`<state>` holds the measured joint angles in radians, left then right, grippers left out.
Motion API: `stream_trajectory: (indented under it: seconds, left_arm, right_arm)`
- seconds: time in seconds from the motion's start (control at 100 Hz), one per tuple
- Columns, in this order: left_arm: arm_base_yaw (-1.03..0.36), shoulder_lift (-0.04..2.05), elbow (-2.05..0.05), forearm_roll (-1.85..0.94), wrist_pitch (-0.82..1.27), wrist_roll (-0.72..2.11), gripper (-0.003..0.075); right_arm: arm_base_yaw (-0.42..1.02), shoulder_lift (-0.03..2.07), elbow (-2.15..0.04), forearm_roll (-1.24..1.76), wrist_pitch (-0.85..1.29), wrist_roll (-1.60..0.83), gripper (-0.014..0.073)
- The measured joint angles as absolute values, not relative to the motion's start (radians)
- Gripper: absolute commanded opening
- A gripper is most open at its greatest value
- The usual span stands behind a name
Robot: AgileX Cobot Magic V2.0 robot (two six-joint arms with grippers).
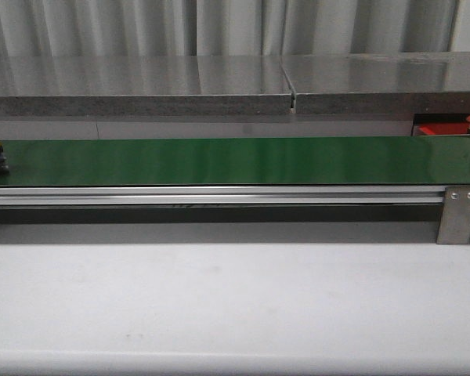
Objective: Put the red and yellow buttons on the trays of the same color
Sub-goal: 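Grasp a yellow button from the cluster with the left gripper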
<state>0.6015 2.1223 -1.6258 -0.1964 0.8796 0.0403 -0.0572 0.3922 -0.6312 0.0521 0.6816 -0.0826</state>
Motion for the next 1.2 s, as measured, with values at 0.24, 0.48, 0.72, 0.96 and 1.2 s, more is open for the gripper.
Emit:
stream_trajectory:
  seconds: [0.24, 0.48, 0.72, 0.96, 1.2]
  left_arm:
    - [0.602, 2.128, -1.626, -0.198, 0.838, 0.040, 0.0238]
    - [0.602, 2.128, -1.626, -0.199, 0.830, 0.040, 0.0230]
    - [0.602, 2.024, -1.567, -0.199, 0.811, 0.044, 0.0230]
    - [0.571, 1.854, -1.470, -0.200, 0.797, 0.062, 0.0230]
    - [0.473, 1.743, -1.463, -0.214, 0.797, 0.073, 0.0230]
  right_arm:
    - [-0.057, 0.392, -0.631, 0.052, 0.682, -0.083, -0.0117]
    - [-0.057, 0.392, -0.631, 0.052, 0.682, -0.083, -0.0117]
    - [-0.057, 0.392, -0.631, 0.052, 0.682, -0.083, -0.0117]
    - [-0.057, 0.392, -0.631, 0.052, 0.682, -0.083, -0.0117]
    - [-0.057, 0.392, -0.631, 0.052, 0.682, -0.083, -0.0117]
